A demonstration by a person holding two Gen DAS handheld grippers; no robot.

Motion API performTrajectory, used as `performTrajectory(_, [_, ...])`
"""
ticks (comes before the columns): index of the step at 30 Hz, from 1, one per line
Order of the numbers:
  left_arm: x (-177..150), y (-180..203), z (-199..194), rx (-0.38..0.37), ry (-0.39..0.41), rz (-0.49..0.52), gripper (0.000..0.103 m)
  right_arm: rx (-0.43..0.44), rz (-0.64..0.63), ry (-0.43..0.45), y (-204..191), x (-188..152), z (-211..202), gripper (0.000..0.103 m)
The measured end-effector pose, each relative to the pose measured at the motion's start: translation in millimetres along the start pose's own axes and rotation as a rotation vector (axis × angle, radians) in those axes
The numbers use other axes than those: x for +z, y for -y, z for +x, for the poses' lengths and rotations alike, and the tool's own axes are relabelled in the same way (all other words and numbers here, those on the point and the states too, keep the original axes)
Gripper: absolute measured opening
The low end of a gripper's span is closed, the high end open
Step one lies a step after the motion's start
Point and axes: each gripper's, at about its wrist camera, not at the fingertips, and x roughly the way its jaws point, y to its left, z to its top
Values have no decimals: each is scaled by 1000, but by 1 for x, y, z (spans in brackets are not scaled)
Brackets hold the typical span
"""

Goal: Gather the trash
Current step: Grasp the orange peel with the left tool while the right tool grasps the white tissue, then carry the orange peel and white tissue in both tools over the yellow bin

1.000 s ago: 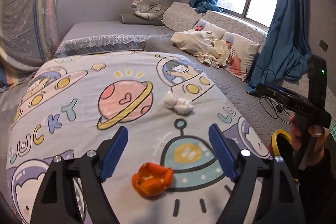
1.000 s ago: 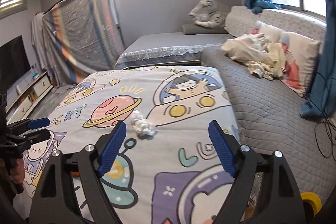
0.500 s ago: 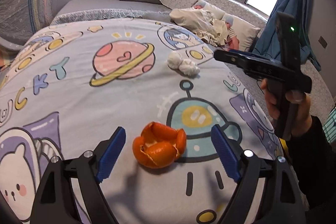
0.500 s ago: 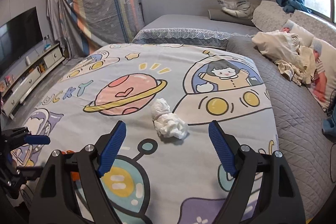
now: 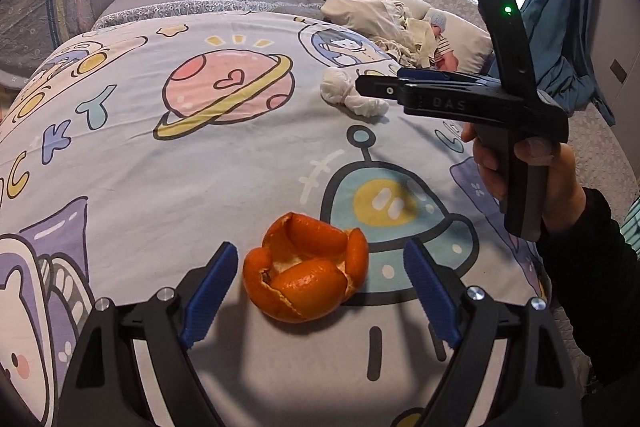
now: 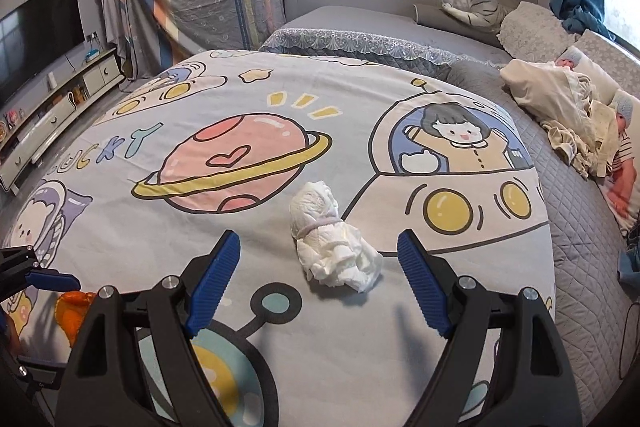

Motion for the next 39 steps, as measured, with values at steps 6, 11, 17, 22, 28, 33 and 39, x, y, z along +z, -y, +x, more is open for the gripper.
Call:
performTrajectory(6, [-4,-3,9,4,-19,-12,73,-20,-15,-15,-3,-2,13,77])
performTrajectory(11, [-7,-5,14,12,-27,-27,64,-19,-15,-38,-2,-4,21,70])
performTrajectory(17, [-6,-4,17,15,-25,-26,50,-19,1,-73,1,-6,32,54])
performTrajectory(22, [-7,-1,13,19,-4,-12,42,-24,34,-66,6,-5,32,37])
performTrajectory(28, [-6,-4,10,11,4,-23,39,-40,31,-39,4,-2,25,28])
performTrajectory(33, [-5,-2,1,15,17,-17,39,-48,41,13,6,3,3,27])
performTrajectory(39, [1,9,-19,14,61,-1,39,-28,76,53,12,2,-29,27])
